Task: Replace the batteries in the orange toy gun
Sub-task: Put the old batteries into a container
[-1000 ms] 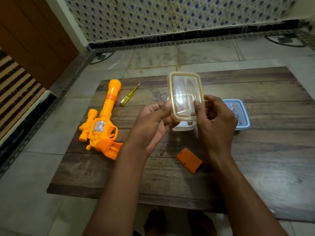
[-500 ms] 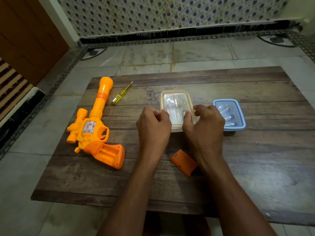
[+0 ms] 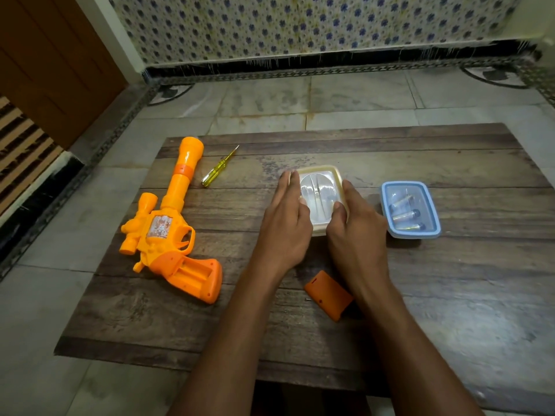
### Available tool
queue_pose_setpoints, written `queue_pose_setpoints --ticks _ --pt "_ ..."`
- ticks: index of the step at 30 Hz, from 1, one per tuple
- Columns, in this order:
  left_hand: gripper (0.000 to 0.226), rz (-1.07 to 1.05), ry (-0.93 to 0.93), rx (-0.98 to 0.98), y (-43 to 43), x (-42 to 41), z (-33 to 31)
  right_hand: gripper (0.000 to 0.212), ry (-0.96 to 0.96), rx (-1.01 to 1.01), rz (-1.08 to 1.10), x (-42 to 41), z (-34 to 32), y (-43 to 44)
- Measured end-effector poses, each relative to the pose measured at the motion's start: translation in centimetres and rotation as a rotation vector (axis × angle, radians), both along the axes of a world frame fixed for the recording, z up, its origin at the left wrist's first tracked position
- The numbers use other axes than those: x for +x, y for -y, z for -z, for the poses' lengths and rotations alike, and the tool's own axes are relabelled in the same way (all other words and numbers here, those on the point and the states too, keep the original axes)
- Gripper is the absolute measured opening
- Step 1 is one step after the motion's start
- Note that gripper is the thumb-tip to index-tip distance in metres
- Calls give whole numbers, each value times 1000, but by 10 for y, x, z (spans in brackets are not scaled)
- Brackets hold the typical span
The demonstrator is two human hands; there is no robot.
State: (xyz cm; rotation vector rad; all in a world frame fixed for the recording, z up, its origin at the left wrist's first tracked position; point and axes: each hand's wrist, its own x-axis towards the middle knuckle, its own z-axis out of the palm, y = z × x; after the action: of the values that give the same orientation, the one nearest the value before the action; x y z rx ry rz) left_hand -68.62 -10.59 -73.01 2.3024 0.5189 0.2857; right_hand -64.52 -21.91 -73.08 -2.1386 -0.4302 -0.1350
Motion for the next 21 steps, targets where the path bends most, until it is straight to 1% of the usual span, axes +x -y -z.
queue_pose_setpoints --ticks 2,5,7,9,10,11,13,14,17,20,21 --pt "56 12 -12 12 -1 0 4 44 -17 13 1 -1 0 -1" --pt "55 3 23 -17 -2 0 5 43 -103 88 7 -1 -3 -1" --pt "56 -63 96 -163 -1 3 6 40 -142 154 3 -1 -5 1" --pt "54 -193 185 -406 -1 5 3 37 -146 207 -4 -2 -5 1" --pt "49 -248 209 -517 0 5 1 36 -145 233 0 -2 -6 1" --pt "40 -284 229 -582 0 6 -1 36 -140 252 10 -3 -7 0" --pt "25 -313 258 -603 2 7 -6 36 -123 282 22 -5 -9 -1" --pt "24 -322 275 -604 3 8 -7 35 -114 295 12 -6 -10 -1" --pt "27 -318 351 -557 6 8 -11 33 -104 314 -24 -8 -15 1" --pt "34 -284 350 -439 4 4 -15 22 -104 331 13 -3 -16 4" --pt "36 -256 338 -419 4 2 -16 21 -116 331 26 -2 -15 5"
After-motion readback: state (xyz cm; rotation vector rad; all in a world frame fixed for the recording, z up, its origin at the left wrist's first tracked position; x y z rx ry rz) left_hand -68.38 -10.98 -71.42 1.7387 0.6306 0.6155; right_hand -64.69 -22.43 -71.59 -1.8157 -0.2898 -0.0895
